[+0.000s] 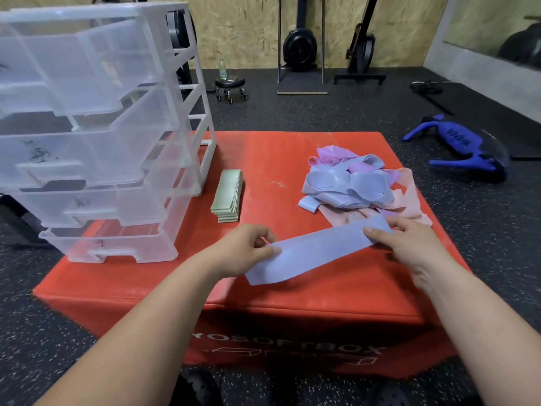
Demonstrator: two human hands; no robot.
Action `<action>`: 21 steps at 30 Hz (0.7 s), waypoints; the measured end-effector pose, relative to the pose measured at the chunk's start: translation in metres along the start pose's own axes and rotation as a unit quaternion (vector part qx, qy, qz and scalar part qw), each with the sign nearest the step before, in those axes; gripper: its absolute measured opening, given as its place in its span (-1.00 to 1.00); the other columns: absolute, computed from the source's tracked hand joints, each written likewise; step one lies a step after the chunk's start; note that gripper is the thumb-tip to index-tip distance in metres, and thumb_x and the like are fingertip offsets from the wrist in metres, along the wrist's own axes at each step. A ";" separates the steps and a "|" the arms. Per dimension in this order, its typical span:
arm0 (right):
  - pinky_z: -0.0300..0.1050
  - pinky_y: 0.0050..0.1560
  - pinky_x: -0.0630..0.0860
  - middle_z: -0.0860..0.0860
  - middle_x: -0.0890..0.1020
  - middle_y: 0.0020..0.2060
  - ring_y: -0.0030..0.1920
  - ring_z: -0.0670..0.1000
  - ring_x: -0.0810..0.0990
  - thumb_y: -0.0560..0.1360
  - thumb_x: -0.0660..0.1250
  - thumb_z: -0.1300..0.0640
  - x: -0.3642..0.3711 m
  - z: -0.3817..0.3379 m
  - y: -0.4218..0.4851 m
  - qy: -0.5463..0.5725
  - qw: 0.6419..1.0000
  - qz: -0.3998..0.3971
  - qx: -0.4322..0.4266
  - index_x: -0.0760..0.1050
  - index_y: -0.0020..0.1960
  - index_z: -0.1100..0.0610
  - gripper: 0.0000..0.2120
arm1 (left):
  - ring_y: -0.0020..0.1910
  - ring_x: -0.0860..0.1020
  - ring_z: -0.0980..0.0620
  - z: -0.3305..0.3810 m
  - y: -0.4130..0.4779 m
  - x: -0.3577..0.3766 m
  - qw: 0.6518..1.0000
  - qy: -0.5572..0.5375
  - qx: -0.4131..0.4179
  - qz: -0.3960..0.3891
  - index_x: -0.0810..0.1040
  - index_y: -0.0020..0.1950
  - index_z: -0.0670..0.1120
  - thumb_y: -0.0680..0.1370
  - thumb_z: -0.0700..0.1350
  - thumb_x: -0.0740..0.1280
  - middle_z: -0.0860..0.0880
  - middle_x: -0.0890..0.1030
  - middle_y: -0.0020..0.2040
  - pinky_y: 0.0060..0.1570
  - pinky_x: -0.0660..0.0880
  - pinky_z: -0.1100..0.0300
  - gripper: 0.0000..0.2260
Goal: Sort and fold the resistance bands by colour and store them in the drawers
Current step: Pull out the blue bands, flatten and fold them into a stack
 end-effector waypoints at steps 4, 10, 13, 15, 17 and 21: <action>-0.18 -0.27 0.54 0.06 0.76 -0.24 -0.33 -0.05 0.69 0.40 0.63 0.21 -0.007 0.025 0.004 -0.119 0.992 -0.031 0.012 0.68 0.01 0.15 -0.78 | -0.33 0.53 0.09 -0.024 -0.001 0.001 0.998 0.038 -0.044 0.013 0.64 -0.01 0.11 0.58 0.19 0.46 0.08 0.63 -0.31 -0.13 0.62 -0.11 -0.83; -0.07 -0.23 0.49 0.06 0.75 -0.32 -0.31 0.05 0.67 0.42 0.61 0.17 -0.020 0.042 0.014 -0.198 0.978 -0.049 0.033 0.67 -0.05 0.13 -0.83 | -0.23 0.61 0.08 -0.024 -0.004 -0.001 0.998 0.058 -0.035 0.013 0.65 0.04 0.12 0.52 0.13 0.55 0.11 0.68 -0.21 -0.07 0.61 0.06 -0.82; -0.09 -0.29 0.51 0.10 0.73 -0.30 -0.31 0.03 0.62 0.46 0.57 0.24 -0.023 0.037 0.011 -0.200 0.975 -0.089 0.042 0.67 -0.05 0.17 -0.89 | -0.19 0.65 0.06 -0.027 -0.006 -0.007 0.994 0.096 -0.030 0.033 0.63 0.04 0.13 0.51 -0.09 0.54 0.06 0.70 -0.16 -0.05 0.62 0.05 -0.81; -0.13 -0.29 0.55 0.12 0.69 -0.30 -0.31 0.03 0.61 0.47 0.56 0.27 -0.027 0.036 0.010 -0.181 0.975 -0.110 0.061 0.67 -0.03 0.21 -0.89 | -0.22 0.64 0.08 -0.028 -0.004 -0.014 0.993 0.092 -0.031 0.066 0.63 0.04 0.11 0.51 -0.14 0.52 0.06 0.71 -0.19 -0.06 0.61 0.03 -0.81; -0.12 -0.25 0.59 0.12 0.67 -0.30 -0.29 0.04 0.62 0.45 0.58 0.27 -0.032 0.037 0.010 -0.167 0.976 -0.116 0.079 0.68 -0.01 0.24 -0.86 | -0.21 0.65 0.05 -0.030 -0.002 -0.021 0.992 0.078 -0.038 0.092 0.63 0.06 0.10 0.52 -0.14 0.53 0.07 0.71 -0.19 -0.05 0.62 0.00 -0.81; -0.11 -0.31 0.55 0.10 0.66 -0.38 -0.36 0.05 0.60 0.43 0.60 0.25 -0.034 0.041 0.009 -0.236 0.962 -0.120 0.069 0.66 -0.03 0.23 -0.83 | -0.20 0.65 0.10 -0.028 0.000 -0.018 0.991 0.094 -0.041 0.085 0.63 0.07 0.09 0.49 -0.13 0.57 0.07 0.70 -0.16 -0.08 0.61 0.11 -0.77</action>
Point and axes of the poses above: each hand's wrist, its own y-axis towards the middle knuckle, its own x-axis out of the palm, z = x × y, the point moved 6 cm from there along y, towards the middle knuckle
